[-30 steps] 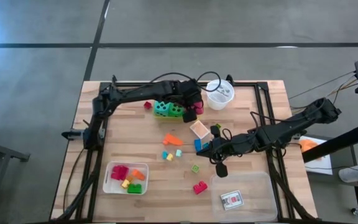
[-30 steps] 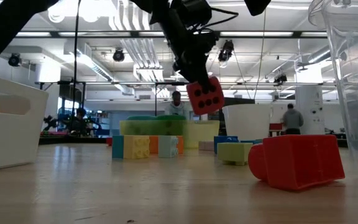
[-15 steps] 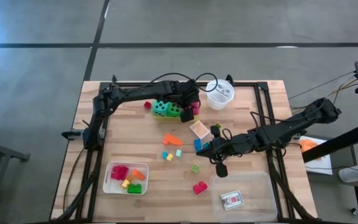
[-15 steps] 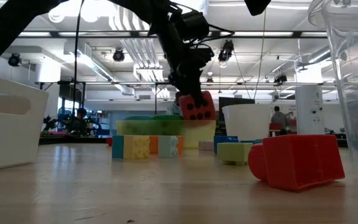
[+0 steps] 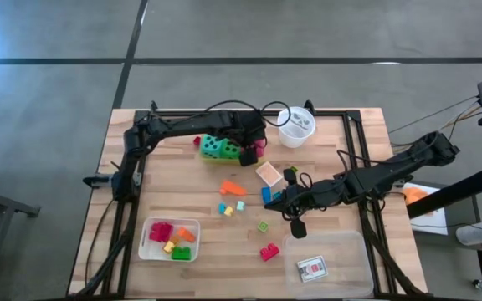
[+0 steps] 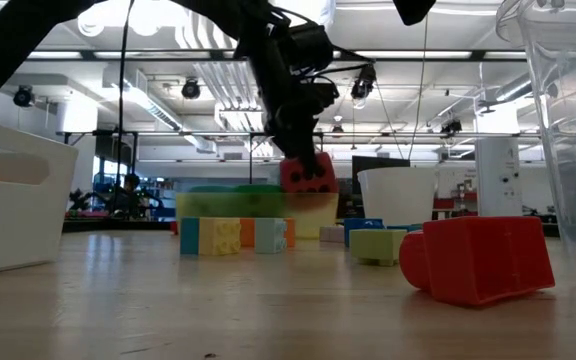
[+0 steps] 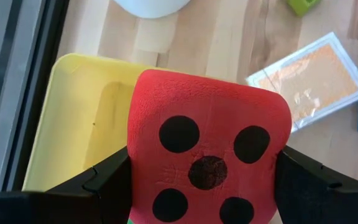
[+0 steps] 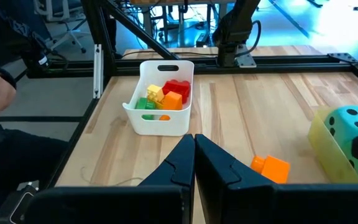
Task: Pick & Place Toys
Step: Put the pink die into the yellow bin
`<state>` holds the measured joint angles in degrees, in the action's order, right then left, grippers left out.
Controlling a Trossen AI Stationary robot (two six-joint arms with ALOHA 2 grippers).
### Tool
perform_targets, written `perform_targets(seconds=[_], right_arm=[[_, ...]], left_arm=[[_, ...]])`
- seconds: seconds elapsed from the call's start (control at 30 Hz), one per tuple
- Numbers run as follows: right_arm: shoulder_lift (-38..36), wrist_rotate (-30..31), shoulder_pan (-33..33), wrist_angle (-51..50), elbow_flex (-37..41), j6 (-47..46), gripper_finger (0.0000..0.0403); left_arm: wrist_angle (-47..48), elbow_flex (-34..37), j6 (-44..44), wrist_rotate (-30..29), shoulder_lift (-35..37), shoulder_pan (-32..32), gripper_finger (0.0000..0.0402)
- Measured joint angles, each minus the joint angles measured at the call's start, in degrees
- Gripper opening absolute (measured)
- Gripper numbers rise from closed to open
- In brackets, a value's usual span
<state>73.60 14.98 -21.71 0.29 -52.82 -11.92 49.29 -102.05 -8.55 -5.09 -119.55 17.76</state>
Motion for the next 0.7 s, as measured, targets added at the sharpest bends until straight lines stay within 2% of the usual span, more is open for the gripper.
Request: perform_targets(seconds=[0.5, 0.7], right_arm=[[0.0, 0.0, 0.0, 0.0, 0.0, 0.0, 0.0009], [0.0, 0.0, 0.0, 0.0, 0.0, 0.0, 0.0009]], left_arm=[[2.1, 1.2, 1.5, 0.2, -0.1, 0.2, 0.0288], [3.6, 1.3, 1.4, 0.2, -0.2, 0.2, 0.0337]])
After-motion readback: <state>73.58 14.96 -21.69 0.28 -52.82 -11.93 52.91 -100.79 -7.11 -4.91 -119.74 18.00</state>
